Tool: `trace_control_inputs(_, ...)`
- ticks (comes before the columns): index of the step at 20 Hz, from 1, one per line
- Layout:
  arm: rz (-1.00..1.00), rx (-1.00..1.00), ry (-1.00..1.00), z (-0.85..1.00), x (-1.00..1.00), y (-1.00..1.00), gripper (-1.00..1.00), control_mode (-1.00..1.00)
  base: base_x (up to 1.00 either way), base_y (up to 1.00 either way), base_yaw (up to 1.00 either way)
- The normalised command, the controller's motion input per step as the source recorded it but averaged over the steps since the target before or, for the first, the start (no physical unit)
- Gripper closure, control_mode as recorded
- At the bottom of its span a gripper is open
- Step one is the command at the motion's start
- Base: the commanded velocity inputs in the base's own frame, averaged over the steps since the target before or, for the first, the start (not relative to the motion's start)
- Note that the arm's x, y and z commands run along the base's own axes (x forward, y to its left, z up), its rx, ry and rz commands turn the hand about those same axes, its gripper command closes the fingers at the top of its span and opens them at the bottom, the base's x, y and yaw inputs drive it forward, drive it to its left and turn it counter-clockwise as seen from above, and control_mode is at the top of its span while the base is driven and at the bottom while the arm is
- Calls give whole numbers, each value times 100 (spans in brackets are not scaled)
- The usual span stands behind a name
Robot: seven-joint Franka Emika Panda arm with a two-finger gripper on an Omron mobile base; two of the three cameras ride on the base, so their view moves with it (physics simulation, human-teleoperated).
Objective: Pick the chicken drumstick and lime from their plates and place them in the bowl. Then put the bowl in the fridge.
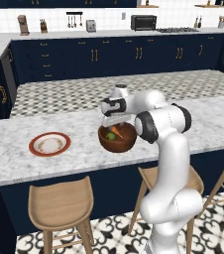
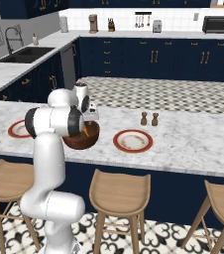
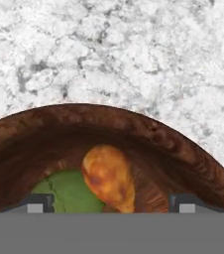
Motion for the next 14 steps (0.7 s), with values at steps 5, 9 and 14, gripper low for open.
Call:
trace_control_inputs(5, 0, 1, -9, 40, -55, -14, -100, -100, 0, 0, 0)
trace_control_inputs(9, -6, 8, -6, 31, -92, -61, -100, -100, 0, 0, 0)
trace_control_inputs(14, -22, 5, -3, 0, -78, -72, -100, -100, 0, 0, 0)
